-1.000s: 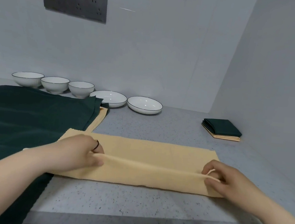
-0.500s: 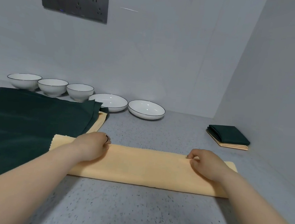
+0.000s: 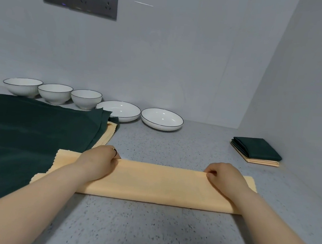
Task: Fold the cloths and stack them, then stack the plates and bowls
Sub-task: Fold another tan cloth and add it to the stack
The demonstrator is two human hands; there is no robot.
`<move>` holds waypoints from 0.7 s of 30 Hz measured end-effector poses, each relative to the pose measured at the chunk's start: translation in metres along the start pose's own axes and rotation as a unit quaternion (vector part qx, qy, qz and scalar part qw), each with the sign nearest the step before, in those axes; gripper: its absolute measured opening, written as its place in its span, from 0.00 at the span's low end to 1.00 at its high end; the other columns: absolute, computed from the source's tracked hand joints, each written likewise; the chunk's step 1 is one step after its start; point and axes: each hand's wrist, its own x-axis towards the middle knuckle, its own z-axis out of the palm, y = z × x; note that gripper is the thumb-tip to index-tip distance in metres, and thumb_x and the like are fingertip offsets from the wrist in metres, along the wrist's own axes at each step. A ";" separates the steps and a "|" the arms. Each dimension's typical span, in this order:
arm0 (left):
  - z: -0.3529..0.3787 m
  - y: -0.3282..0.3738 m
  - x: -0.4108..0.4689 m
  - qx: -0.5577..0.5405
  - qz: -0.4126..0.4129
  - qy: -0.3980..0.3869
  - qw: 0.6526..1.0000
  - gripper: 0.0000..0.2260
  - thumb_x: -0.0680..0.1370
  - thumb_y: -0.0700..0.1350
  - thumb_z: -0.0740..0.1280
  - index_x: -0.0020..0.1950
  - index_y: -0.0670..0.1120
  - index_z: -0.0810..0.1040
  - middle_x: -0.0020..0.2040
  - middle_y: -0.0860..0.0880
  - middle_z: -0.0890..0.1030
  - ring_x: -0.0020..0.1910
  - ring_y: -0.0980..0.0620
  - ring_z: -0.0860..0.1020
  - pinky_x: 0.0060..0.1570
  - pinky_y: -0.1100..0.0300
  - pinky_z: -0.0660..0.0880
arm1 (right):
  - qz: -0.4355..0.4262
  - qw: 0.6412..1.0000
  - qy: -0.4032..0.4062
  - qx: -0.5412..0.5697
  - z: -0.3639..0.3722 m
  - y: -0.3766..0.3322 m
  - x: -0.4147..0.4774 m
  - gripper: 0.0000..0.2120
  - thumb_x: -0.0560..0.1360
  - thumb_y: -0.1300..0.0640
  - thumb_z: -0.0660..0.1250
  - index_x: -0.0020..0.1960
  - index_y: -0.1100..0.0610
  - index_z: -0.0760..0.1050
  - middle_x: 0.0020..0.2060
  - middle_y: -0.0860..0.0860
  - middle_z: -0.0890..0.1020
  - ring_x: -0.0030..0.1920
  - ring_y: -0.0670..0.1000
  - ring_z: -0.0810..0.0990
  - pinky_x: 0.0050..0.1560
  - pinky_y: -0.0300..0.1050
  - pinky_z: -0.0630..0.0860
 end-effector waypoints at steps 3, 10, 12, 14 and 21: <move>-0.001 0.000 0.001 0.007 0.000 -0.004 1.000 0.13 0.80 0.44 0.56 0.60 0.51 0.75 0.61 0.55 0.75 0.60 0.54 0.72 0.56 0.62 0.71 | 0.001 1.000 0.006 -0.007 0.002 -0.001 0.003 0.13 0.78 0.61 0.57 0.55 0.54 0.79 0.54 0.49 0.81 0.55 0.49 0.76 0.52 0.39 0.70; -0.006 0.014 -0.001 -0.006 0.020 0.024 0.999 0.17 0.81 0.45 0.54 0.70 0.52 0.67 0.69 0.53 0.70 0.68 0.52 0.68 0.64 0.63 0.65 | -0.004 1.000 0.020 -0.012 0.010 -0.001 0.003 0.13 0.78 0.61 0.56 0.55 0.56 0.79 0.58 0.50 0.78 0.57 0.50 0.75 0.53 0.38 0.68; -0.005 0.027 -0.009 0.005 0.074 -0.003 0.997 0.19 0.82 0.47 0.51 0.73 0.49 0.61 0.74 0.53 0.63 0.73 0.53 0.61 0.70 0.62 0.56 | -0.005 1.000 0.023 -0.008 0.012 -0.001 0.003 0.13 0.78 0.61 0.56 0.56 0.56 0.79 0.58 0.50 0.77 0.57 0.50 0.75 0.53 0.38 0.68; -0.001 0.043 -0.018 0.028 0.106 -0.052 0.993 0.21 0.82 0.50 0.48 0.76 0.48 0.54 0.77 0.52 0.53 0.76 0.55 0.52 0.73 0.59 0.46 | -0.005 1.000 0.025 -0.004 0.012 -0.001 0.003 0.13 0.79 0.61 0.56 0.56 0.56 0.79 0.58 0.51 0.77 0.57 0.50 0.74 0.53 0.38 0.68; 0.021 0.055 -0.020 0.048 0.082 -0.104 0.990 0.23 0.83 0.51 0.44 0.77 0.46 0.46 0.77 0.51 0.46 0.76 0.55 0.44 0.73 0.57 0.41 | -0.022 0.999 0.004 -0.031 0.016 -0.001 0.002 0.16 0.80 0.61 0.53 0.61 0.53 0.75 0.59 0.52 0.74 0.61 0.51 0.70 0.56 0.40 0.67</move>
